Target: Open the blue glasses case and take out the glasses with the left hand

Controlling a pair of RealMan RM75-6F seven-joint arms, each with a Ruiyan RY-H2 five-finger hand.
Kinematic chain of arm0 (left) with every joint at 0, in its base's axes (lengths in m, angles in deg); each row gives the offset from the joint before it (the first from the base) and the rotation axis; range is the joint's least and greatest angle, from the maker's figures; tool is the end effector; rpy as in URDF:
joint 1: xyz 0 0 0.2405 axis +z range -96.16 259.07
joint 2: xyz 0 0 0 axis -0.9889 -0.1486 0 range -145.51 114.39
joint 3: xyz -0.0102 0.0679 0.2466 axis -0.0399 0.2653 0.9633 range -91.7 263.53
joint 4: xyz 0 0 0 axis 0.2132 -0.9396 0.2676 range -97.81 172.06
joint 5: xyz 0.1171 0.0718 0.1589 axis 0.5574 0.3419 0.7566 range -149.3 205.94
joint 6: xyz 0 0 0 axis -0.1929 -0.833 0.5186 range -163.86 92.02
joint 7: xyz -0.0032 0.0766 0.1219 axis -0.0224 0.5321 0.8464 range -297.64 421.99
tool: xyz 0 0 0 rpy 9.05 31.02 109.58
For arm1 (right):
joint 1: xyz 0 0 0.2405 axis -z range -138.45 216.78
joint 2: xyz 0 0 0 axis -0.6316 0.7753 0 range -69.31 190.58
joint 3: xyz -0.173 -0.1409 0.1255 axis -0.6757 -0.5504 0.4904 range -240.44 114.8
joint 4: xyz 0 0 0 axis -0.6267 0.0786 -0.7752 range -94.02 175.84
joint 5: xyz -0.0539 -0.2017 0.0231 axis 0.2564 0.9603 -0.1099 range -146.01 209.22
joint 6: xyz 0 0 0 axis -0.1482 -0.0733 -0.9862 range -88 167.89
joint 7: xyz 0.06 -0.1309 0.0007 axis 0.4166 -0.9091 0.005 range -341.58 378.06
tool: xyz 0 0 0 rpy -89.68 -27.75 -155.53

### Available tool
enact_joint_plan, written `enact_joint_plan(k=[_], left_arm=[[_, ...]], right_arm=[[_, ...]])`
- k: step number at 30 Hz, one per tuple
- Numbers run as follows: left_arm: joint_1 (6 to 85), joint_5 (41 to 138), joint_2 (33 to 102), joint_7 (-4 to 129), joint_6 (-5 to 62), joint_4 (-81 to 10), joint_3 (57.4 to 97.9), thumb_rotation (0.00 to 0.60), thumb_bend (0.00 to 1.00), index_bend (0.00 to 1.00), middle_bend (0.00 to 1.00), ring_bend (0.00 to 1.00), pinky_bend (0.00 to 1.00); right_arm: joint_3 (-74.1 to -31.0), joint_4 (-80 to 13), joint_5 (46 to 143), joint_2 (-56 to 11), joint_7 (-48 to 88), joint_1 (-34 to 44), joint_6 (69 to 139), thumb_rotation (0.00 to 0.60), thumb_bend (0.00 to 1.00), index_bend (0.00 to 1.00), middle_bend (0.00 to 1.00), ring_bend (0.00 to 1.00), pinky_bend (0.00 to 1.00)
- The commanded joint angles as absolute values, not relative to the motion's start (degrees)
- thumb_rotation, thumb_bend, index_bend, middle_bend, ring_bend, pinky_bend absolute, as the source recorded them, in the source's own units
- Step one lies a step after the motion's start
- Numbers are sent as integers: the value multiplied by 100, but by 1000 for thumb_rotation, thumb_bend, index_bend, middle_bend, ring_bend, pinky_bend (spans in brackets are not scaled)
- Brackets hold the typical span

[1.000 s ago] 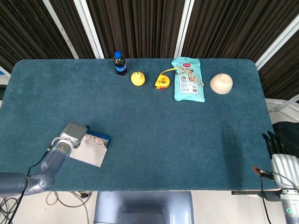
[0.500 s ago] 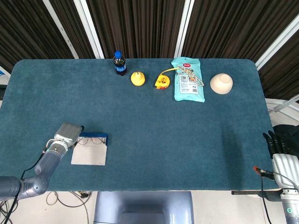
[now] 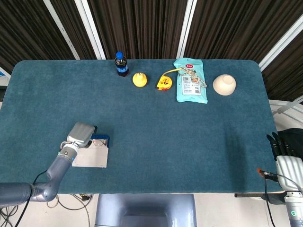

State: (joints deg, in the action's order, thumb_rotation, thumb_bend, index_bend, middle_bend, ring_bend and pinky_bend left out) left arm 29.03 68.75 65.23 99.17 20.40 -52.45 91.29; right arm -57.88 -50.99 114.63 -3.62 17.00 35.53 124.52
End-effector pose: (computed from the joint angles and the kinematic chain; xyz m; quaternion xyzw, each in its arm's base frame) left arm -0.1992 0.3414 0.0050 -0.7971 -0.3296 -0.1624 0.4792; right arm -0.3204 -0.1817 0.1659 0.5730 -0.3898 0.3761 0.6150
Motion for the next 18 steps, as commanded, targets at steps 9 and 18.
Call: enact_joint_plan(k=[9, 18], left_arm=[[3008, 6912, 6607, 10020, 1995, -5140, 8994, 600, 324, 445, 955, 848, 949], [3075, 6827, 6592, 10079, 1915, -5085, 8897, 600, 325, 462, 959, 852, 949]], right_arm=[[-5793, -5096, 11477, -357, 1712, 3552, 12452, 600, 174, 0, 0, 0, 214], [-5796, -5105, 11483, -363, 1696, 3552, 12455, 600, 174, 0, 0, 0, 215]])
